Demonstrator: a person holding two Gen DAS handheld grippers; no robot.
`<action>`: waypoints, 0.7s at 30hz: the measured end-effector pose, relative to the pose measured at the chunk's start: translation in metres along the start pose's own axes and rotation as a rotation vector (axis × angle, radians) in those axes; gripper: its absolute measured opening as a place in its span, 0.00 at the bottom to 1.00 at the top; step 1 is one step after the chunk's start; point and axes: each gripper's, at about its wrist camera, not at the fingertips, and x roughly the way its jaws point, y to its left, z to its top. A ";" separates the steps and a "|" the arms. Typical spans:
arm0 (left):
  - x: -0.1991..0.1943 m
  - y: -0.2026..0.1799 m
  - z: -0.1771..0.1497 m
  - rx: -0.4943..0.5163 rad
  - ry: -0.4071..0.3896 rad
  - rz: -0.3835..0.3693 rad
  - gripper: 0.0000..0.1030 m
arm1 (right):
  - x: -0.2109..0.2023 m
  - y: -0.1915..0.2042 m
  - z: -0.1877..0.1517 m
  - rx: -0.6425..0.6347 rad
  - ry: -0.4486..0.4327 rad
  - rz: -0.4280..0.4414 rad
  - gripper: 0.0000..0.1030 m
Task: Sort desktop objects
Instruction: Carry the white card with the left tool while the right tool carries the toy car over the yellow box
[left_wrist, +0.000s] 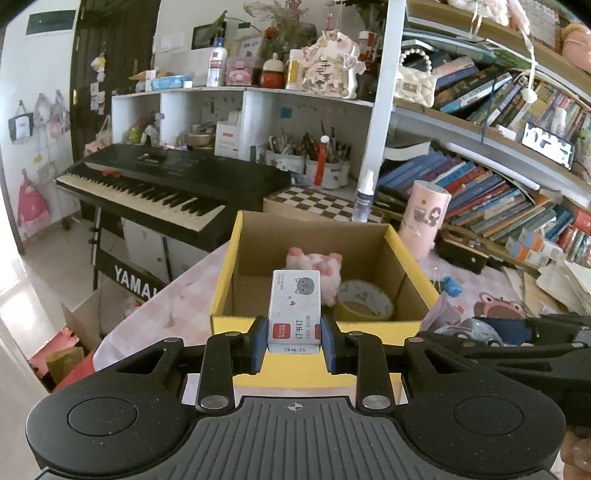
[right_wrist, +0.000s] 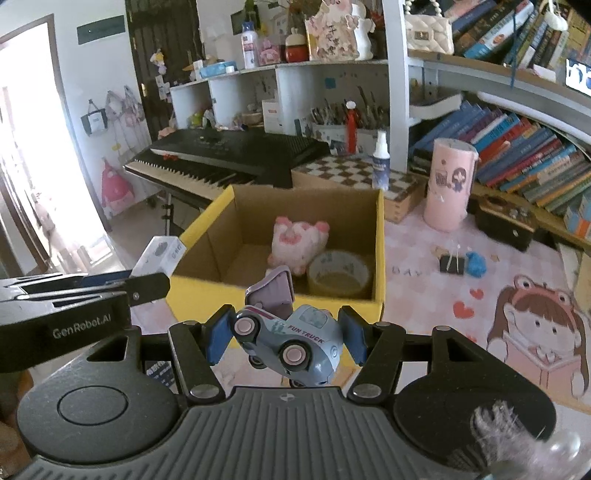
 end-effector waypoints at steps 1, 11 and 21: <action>0.004 -0.001 0.003 0.004 0.000 0.003 0.28 | 0.003 -0.002 0.004 -0.001 -0.003 0.003 0.57; 0.043 -0.008 0.024 -0.002 0.005 0.039 0.28 | 0.040 -0.021 0.039 -0.056 -0.009 0.027 0.57; 0.080 -0.016 0.024 0.009 0.062 0.103 0.28 | 0.082 -0.036 0.048 -0.108 0.036 0.048 0.57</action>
